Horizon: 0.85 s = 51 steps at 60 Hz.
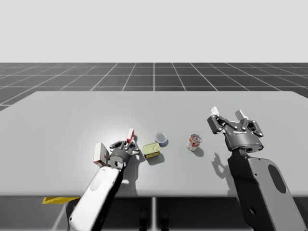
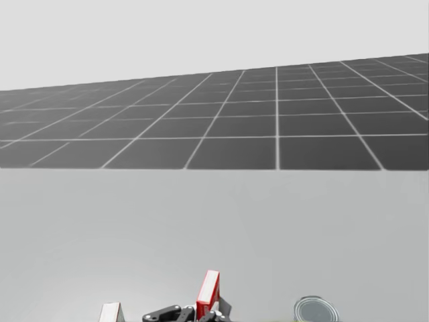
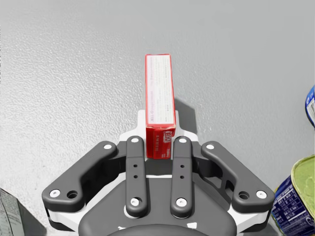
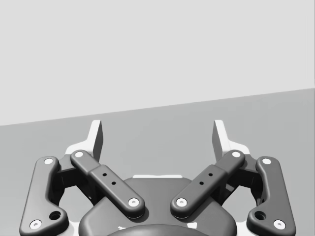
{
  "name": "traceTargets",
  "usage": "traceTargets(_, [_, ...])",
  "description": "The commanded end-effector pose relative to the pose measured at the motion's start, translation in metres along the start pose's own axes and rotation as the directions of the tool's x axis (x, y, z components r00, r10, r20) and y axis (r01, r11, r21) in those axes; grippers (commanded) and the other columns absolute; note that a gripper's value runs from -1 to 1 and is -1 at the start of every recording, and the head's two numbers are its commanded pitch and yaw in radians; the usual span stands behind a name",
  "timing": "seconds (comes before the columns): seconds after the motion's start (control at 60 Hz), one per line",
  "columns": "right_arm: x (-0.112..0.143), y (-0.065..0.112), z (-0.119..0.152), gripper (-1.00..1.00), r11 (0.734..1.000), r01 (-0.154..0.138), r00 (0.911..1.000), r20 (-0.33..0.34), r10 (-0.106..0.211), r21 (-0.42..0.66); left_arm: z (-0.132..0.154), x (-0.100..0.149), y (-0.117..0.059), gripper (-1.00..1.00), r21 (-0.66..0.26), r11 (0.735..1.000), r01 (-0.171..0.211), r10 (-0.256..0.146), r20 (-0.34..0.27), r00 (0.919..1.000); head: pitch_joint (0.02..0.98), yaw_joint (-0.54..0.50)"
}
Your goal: Grasp the gelatin box and hold it up.
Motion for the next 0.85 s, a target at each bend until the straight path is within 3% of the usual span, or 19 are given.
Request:
traceTargets(0.017, [0.0,-0.001,-0.001,-1.0,1.0,-0.001,1.0,0.0,0.001,-0.001,0.005,0.004,-0.004,1.0,-0.065,0.998,0.022,-0.021,0.009,0.9997,0.419,0.2])
traceTargets(0.233, [-0.001,-0.002,-0.002,-1.0,1.0,-0.003,1.0,-0.001,0.003,-0.001,0.022,0.027,-0.006,1.0,-0.08,0.993,0.092,-0.086,0.071,0.9938,0.424,0.21])
traceTargets(0.4, [-0.001,-0.002,-0.002,-1.0,1.0,0.0,1.0,-0.004,0.0,0.005,0.039,0.054,-0.004,1.0,-0.077,0.988,0.134,-0.122,0.144,0.982,0.418,0.21])
traceTargets(0.483, [-0.001,-0.002,-0.002,-1.0,1.0,0.001,1.0,-0.003,-0.001,0.01,0.049,0.07,-0.002,1.0,-0.067,0.986,0.151,-0.136,0.189,0.9724,0.413,0.21])
traceTargets(0.683, [-0.001,-0.003,-0.003,-1.0,1.0,-0.003,1.0,-0.001,0.003,0.013,0.074,0.111,0.004,1.0,-0.043,0.983,0.176,-0.155,0.306,0.9392,0.399,0.21])
traceTargets(0.7, [-0.001,-0.003,-0.003,-1.0,1.0,-0.004,1.0,-0.001,0.004,0.013,0.079,0.118,0.004,1.0,-0.035,0.983,0.182,-0.161,0.329,0.9305,0.396,0.21])
traceTargets(0.783, [-0.001,-0.002,-0.003,-1.0,1.0,-0.007,1.0,0.0,0.007,0.015,0.09,0.132,0.006,1.0,-0.012,0.982,0.189,-0.171,0.376,0.9107,0.392,0.21])
traceTargets(0.817, [-0.001,-0.003,-0.003,-1.0,1.0,-0.008,1.0,0.002,0.008,0.017,0.096,0.141,0.008,1.0,0.017,0.979,0.201,-0.19,0.41,0.892,0.389,0.21])
traceTargets(0.85, [-0.001,-0.003,-0.003,-1.0,1.0,-0.009,1.0,0.003,0.009,0.017,0.098,0.145,0.008,1.0,0.038,0.977,0.209,-0.205,0.426,0.8812,0.388,0.21])
